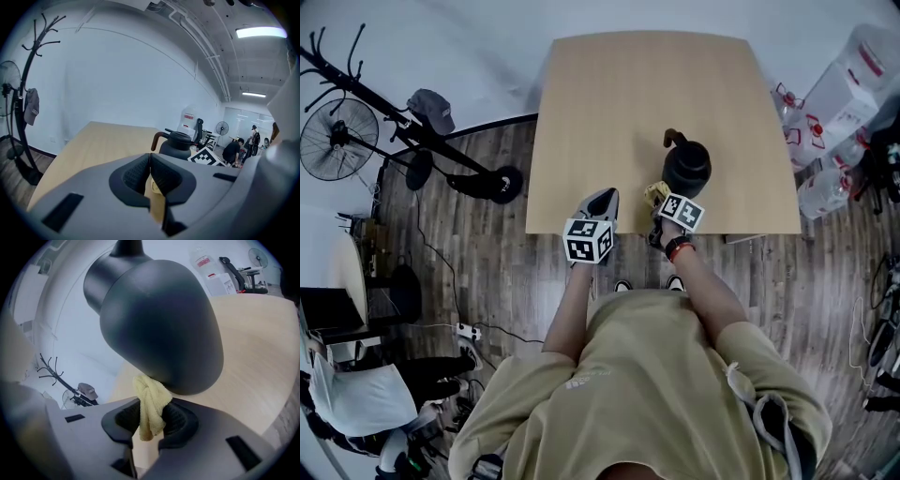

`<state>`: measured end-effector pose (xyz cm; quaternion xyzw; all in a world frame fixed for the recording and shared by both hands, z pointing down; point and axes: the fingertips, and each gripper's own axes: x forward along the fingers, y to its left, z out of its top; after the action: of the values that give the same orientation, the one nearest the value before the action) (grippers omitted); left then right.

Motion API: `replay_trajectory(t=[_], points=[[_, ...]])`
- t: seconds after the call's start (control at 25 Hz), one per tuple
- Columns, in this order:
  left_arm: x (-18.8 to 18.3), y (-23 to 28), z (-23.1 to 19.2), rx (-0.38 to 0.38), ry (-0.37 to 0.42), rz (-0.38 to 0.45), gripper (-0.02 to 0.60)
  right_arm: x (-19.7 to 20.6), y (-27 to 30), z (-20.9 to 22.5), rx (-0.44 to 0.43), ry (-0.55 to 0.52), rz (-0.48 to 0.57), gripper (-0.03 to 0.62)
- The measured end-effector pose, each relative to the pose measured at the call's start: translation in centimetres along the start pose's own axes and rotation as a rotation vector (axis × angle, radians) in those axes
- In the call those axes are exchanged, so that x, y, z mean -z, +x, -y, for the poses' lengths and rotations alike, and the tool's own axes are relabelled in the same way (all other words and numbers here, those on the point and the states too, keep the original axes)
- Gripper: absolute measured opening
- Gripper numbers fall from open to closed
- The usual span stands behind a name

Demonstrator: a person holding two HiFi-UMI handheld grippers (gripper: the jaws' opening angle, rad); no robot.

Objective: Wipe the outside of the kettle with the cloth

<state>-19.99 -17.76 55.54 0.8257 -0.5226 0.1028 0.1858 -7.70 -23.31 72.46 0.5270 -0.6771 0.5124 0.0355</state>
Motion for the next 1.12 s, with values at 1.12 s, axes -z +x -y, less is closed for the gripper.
replay_trajectory(t=[1.12], points=[[2.2, 3.8, 7.6, 0.093, -0.003, -0.051, 0.025, -0.7, -4.0, 4.8, -0.047, -0.01, -0.04, 0.106]])
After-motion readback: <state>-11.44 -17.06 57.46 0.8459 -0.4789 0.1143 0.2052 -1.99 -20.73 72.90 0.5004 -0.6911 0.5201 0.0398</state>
